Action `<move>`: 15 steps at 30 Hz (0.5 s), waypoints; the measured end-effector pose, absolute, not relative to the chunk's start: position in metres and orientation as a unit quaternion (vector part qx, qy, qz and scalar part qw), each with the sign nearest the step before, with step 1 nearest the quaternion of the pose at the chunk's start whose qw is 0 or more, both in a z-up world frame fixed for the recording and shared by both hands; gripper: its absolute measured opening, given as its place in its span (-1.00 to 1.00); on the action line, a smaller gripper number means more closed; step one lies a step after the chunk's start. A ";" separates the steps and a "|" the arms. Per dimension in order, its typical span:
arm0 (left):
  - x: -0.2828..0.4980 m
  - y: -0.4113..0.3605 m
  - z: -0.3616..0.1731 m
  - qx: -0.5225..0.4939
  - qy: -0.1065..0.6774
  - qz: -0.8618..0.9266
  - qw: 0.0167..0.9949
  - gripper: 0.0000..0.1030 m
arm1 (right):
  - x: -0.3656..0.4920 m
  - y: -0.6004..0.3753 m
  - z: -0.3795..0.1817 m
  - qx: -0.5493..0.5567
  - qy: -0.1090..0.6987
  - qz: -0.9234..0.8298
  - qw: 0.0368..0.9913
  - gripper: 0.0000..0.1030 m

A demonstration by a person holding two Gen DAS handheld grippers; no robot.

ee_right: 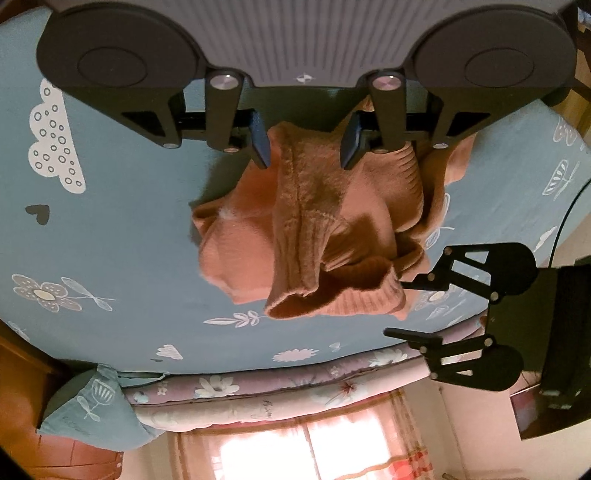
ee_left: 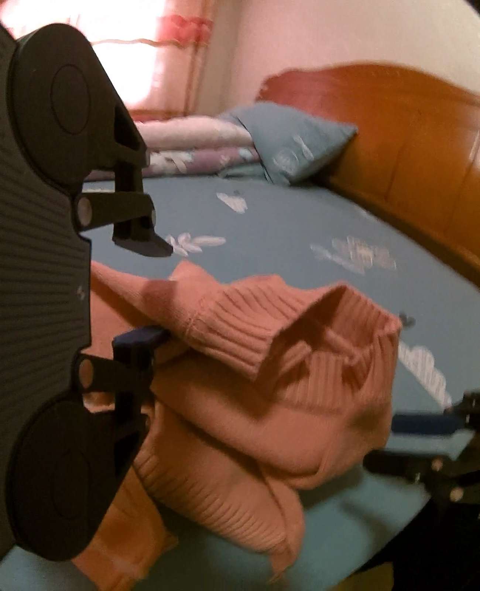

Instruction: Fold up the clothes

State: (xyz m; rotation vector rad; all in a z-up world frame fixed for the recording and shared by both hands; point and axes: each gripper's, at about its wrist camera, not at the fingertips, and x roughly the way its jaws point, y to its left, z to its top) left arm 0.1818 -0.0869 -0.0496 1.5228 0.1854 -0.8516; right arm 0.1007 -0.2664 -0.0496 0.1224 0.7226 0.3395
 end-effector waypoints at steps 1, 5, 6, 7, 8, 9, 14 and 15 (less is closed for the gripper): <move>0.182 -0.088 -0.050 0.666 0.095 -0.377 0.637 -0.72 | 0.100 -0.266 -0.049 0.057 0.351 0.164 0.920 -0.09; 0.185 -0.086 -0.040 0.622 0.121 -0.374 0.677 -0.88 | 0.095 -0.270 -0.041 0.047 0.329 0.159 0.930 -0.09; 0.184 -0.084 -0.035 0.606 0.126 -0.374 0.690 -0.88 | 0.093 -0.271 -0.035 0.040 0.316 0.159 0.934 -0.09; 0.183 -0.081 -0.029 0.593 0.131 -0.374 0.701 -0.88 | 0.092 -0.272 -0.029 0.034 0.303 0.160 0.939 -0.09; 0.182 -0.077 -0.023 0.580 0.135 -0.373 0.712 -0.89 | 0.091 -0.272 -0.022 0.024 0.288 0.163 0.943 -0.09; 0.181 -0.074 -0.018 0.570 0.136 -0.371 0.721 -0.89 | 0.089 -0.270 -0.013 0.008 0.268 0.172 0.948 -0.09; 0.181 -0.065 0.003 0.522 0.158 -0.366 0.754 -0.89 | 0.095 -0.233 0.028 -0.122 0.170 0.257 0.943 0.30; 0.180 -0.062 0.006 0.517 0.159 -0.365 0.758 -0.89 | 0.097 -0.221 0.032 -0.158 0.152 0.274 0.936 0.35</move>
